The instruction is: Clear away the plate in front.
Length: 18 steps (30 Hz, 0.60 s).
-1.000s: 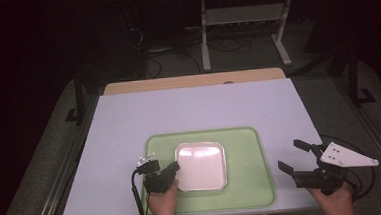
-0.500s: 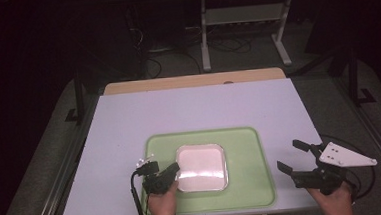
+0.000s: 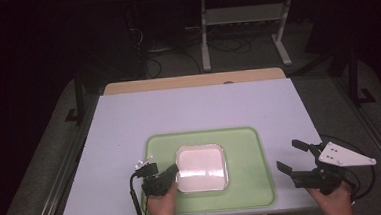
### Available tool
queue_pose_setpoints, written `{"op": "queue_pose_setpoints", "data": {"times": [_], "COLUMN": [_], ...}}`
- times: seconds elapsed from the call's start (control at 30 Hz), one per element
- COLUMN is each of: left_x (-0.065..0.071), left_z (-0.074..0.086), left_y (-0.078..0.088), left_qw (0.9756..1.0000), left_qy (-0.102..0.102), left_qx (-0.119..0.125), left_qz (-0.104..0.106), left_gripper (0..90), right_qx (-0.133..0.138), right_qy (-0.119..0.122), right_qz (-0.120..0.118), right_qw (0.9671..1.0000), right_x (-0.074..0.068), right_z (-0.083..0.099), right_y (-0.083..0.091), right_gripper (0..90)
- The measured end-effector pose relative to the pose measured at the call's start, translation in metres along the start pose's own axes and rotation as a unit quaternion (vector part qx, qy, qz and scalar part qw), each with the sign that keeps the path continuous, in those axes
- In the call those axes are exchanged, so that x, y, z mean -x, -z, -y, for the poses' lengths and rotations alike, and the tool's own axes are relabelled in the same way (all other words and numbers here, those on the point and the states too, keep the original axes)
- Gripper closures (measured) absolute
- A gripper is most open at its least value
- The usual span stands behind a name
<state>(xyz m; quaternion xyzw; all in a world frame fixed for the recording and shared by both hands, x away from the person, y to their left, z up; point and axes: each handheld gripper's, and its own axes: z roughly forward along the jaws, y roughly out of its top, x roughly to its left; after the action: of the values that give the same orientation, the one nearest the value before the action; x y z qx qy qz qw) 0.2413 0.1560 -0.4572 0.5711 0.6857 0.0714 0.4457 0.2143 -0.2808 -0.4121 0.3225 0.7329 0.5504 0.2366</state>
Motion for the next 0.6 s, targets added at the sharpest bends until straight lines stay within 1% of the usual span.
{"op": "queue_pose_setpoints", "data": {"times": [0.13,0.23,0.27,0.43,0.47,0.5,0.53,0.57,0.6], "left_x": [0.0001,0.0001,-0.0003,0.0007,0.0011,0.0011,0.0007,0.0007,0.0003], "left_z": [-0.0001,-0.0008,-0.0013,-0.0038,-0.0045,-0.0045,-0.0054,-0.0054,-0.006], "left_y": [0.0004,0.0016,0.0025,0.0064,0.0071,0.0071,0.0078,0.0078,0.0092], "left_qw": [1.0,0.9999,0.9999,0.9996,0.9994,0.9994,0.9992,0.9992,0.999], "left_qy": [-0.002,-0.009,-0.012,-0.022,-0.028,-0.028,-0.031,-0.031,-0.032], "left_qx": [0.002,0.009,0.01,0.018,0.02,0.02,0.019,0.019,0.023], "left_qz": [0.0,-0.001,0.002,0.007,0.008,0.008,0.014,0.014,0.023], "left_gripper": [86.1,83.5,81.8,79.1,78.4,77.9,77.0,76.2,76.0], "right_qx": [-0.001,-0.002,-0.002,-0.002,-0.002,-0.002,-0.002,-0.002,-0.003], "right_qy": [0.0,0.0,0.0,0.001,0.001,0.001,0.0,0.0,0.001], "right_qz": [-0.001,-0.001,-0.001,-0.001,-0.001,-0.001,0.0,0.0,0.0], "right_qw": [1.0,1.0,1.0,1.0,1.0,1.0,1.0,1.0,1.0], "right_x": [-0.0004,-0.0006,-0.0004,-0.0002,0.0002,0.0002,0.001,0.001,0.0007], "right_z": [0.0,0.0,0.0002,0.0003,0.0004,0.0004,0.0003,0.0003,0.0001], "right_y": [-0.0003,-0.0005,-0.0006,-0.0004,-0.0002,-0.0002,-0.0002,-0.0002,-0.0004], "right_gripper": [13.7,13.7,13.7,13.7,13.7,13.7,13.7,13.7,13.7]}}
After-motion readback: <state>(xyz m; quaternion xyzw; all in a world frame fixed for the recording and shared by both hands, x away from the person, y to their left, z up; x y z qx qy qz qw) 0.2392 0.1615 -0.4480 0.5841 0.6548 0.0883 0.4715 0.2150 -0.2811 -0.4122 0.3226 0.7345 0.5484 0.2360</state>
